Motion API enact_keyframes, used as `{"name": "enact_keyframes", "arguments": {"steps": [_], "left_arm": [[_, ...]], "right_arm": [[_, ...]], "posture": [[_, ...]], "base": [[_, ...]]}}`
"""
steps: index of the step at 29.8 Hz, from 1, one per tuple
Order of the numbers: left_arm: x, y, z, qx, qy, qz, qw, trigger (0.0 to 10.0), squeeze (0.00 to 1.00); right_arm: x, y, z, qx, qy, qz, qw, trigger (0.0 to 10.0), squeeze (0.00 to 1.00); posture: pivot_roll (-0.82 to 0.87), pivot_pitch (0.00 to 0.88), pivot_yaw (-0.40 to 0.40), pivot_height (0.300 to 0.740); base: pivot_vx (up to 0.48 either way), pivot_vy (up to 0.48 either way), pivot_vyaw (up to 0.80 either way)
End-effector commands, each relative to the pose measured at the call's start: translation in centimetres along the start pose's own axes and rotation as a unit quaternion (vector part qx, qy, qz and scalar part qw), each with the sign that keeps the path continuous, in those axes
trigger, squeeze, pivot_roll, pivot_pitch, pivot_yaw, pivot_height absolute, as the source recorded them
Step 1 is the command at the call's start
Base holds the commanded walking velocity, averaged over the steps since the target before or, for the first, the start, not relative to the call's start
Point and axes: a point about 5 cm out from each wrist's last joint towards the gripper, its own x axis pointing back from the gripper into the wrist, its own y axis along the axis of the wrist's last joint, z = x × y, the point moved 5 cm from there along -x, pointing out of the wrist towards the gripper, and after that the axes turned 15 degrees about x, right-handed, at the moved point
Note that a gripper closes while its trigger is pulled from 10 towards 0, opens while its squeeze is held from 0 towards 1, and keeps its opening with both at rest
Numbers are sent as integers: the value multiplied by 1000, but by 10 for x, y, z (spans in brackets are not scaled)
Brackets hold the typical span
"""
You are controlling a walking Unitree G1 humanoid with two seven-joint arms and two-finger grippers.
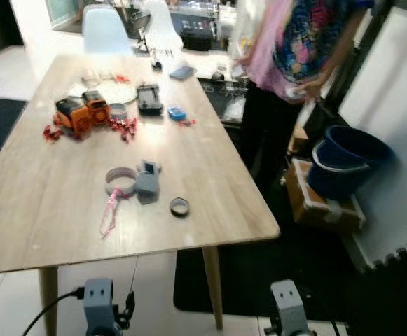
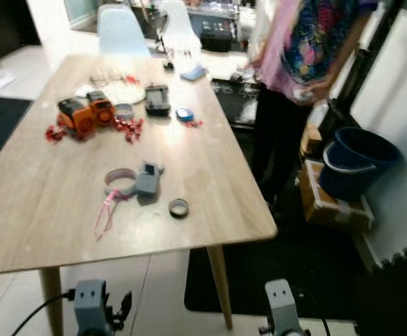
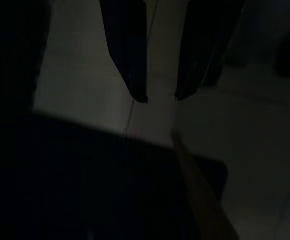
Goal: Hang keys on a hook
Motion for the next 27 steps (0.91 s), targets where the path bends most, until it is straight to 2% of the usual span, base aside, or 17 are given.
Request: {"name": "enact_keyframes", "arguments": {"steps": [1, 12, 27], "left_arm": [[2, -4, 4, 3, 10, 5, 1000, 10000, 0], [7, -2, 15, 5, 31, -6, 999, 10000, 0], [10, -5, 13, -4, 17, 1, 1000, 10000, 0]], "right_arm": [[2, -8, 6, -5, 7, 10, 1000, 10000, 0], [3, -10, 7, -5, 9, 14, 1000, 10000, 0], [3, -9, 9, -5, 12, 13, 1000, 10000, 0]], "posture": [[70, 40, -90, 740], [70, 39, -88, 740], [70, 44, -87, 740]], "base": [[0, 0, 0], [0, 0, 0], [0, 0, 0]]}}
